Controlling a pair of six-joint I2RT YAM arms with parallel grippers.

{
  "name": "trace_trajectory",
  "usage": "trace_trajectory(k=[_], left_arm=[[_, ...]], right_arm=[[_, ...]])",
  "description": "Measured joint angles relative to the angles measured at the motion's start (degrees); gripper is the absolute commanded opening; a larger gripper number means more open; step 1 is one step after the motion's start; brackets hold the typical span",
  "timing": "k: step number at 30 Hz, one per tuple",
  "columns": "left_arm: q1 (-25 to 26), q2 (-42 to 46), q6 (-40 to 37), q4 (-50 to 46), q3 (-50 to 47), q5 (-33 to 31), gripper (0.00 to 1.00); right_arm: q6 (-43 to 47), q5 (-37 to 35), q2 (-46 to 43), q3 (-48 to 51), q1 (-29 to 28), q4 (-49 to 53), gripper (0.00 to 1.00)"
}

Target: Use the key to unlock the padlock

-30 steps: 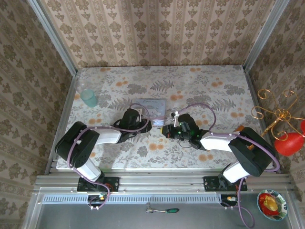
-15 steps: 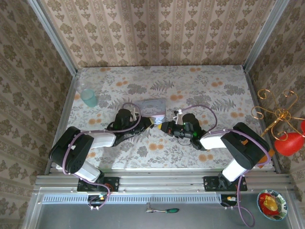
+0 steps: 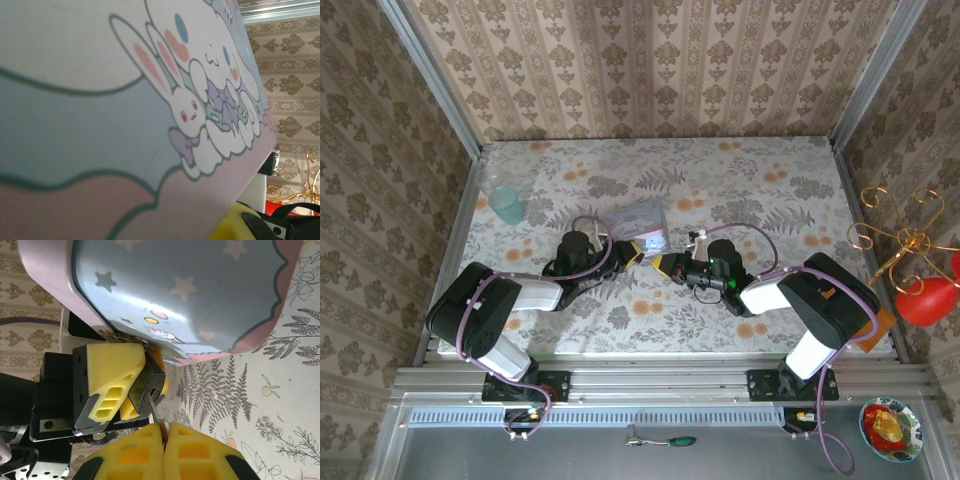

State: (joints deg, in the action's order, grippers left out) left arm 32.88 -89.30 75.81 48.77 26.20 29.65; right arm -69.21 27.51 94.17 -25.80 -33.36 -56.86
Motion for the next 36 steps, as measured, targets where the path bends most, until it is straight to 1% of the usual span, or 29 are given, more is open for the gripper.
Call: trace_trajectory(k=[18,36], left_arm=[[-0.39,0.02,0.76,0.96,0.0,0.59,0.0],[-0.31,0.2,3.52,2.32,0.0,0.59,0.0]], right_arm=[[-0.28,0.44,0.02,-0.28,-0.04,-0.48,0.0],[-2.82,0.39,1.57,-0.46,-0.52,-3.26,0.0]])
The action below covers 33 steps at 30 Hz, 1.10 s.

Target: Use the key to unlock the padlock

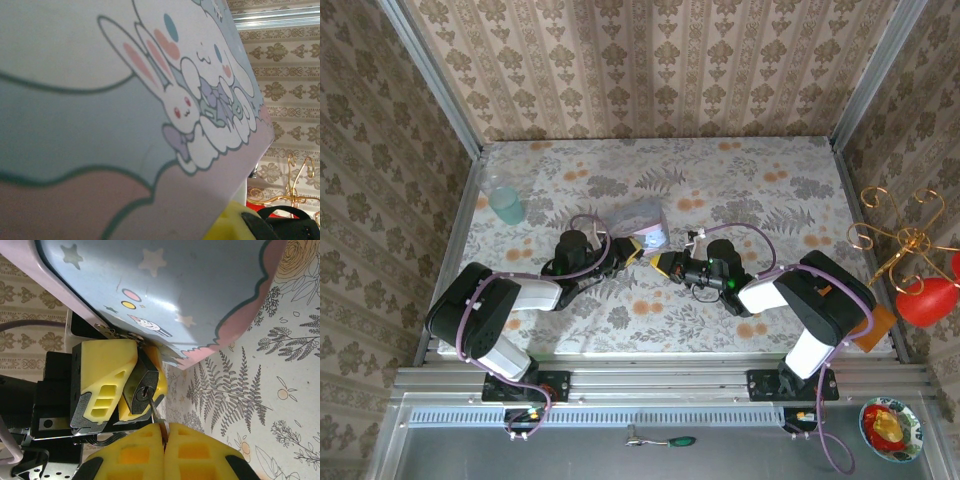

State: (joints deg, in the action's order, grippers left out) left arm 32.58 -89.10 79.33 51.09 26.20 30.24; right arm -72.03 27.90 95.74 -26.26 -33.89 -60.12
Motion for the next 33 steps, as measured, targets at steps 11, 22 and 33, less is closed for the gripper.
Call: trace_trajectory(k=[11,22,33], left_arm=[[0.68,0.24,0.66,0.52,-0.33,-1.75,0.0],[0.76,0.24,2.43,2.82,-1.11,-3.52,0.0],[0.76,0.35,3.06,2.99,-1.14,-3.56,0.0]], right_arm=[[-0.96,-1.11,-0.02,0.0,-0.28,-0.09,0.0],[-3.63,-4.09,0.0,0.0,-1.64,-1.49,0.0],[-3.61,-4.02,0.0,0.0,-1.64,-2.01,0.0]])
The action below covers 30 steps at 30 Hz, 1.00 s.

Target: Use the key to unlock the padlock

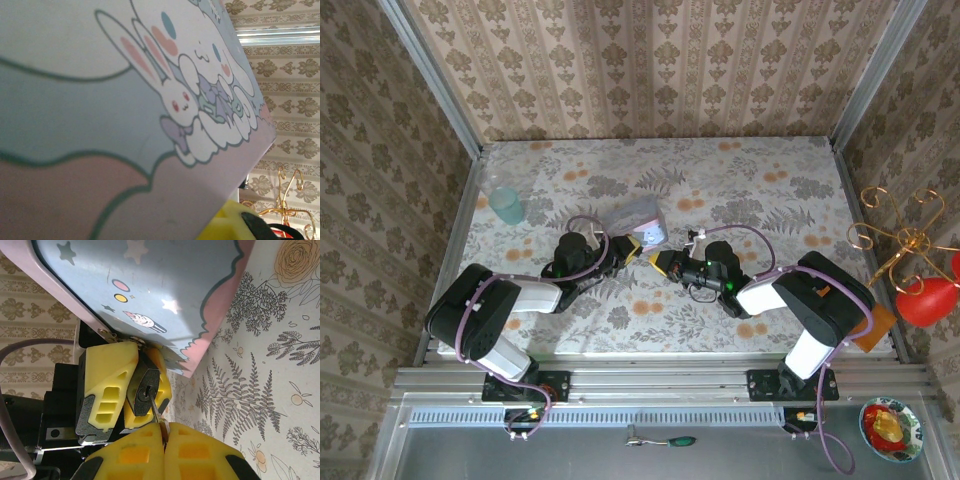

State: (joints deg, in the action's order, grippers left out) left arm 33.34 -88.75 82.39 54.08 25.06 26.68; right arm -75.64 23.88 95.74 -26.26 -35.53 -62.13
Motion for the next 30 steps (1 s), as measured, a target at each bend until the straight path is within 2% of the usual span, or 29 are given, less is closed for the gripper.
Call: trace_trajectory(k=[21,30], left_arm=[[0.37,-0.04,1.64,2.1,0.0,0.17,0.0],[0.55,-0.04,1.64,1.7,0.72,0.07,0.0]], right_arm=[[1.9,0.2,-1.9,-0.04,-0.61,0.92,0.0],[3.74,5.4,-1.88,-2.93,1.79,5.44,0.0]])
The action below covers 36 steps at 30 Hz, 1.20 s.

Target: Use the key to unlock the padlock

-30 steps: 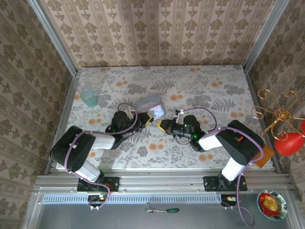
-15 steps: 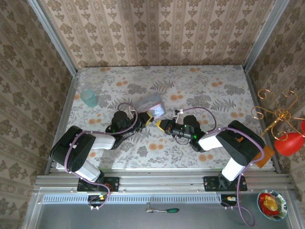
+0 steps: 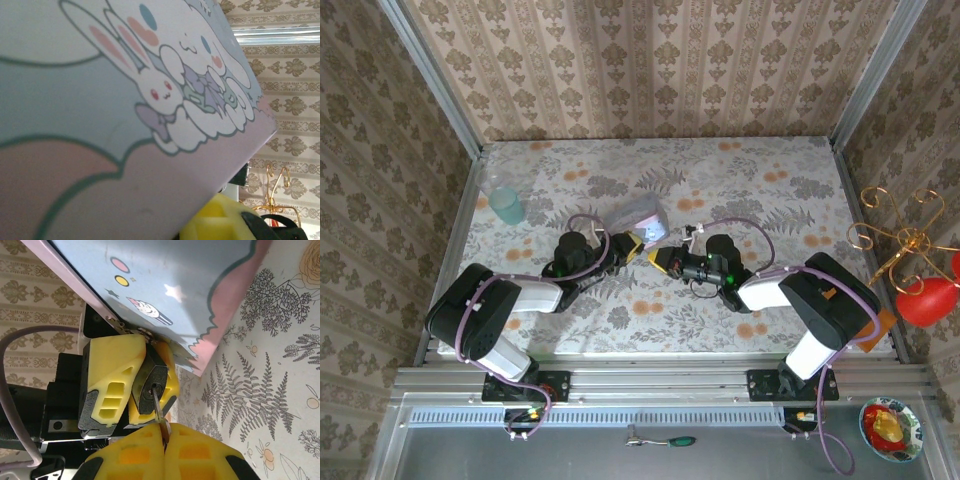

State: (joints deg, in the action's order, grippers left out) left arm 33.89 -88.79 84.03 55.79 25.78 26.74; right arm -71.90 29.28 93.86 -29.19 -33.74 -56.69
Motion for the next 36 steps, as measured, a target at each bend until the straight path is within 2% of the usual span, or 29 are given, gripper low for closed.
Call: trace_trajectory(k=[12,23,36], left_arm=[[1.22,-0.59,-1.51,-4.02,3.78,-0.37,0.0],[1.4,-1.38,-3.54,-6.45,6.16,0.85,0.0],[1.49,-1.79,-5.86,-9.38,6.8,1.51,0.0]], right_arm=[[3.15,7.52,-0.61,-2.23,4.9,4.98,0.0],[2.47,10.43,-0.57,-2.93,7.32,5.95,0.0],[1.16,10.64,1.44,-2.93,7.8,5.53,0.0]])
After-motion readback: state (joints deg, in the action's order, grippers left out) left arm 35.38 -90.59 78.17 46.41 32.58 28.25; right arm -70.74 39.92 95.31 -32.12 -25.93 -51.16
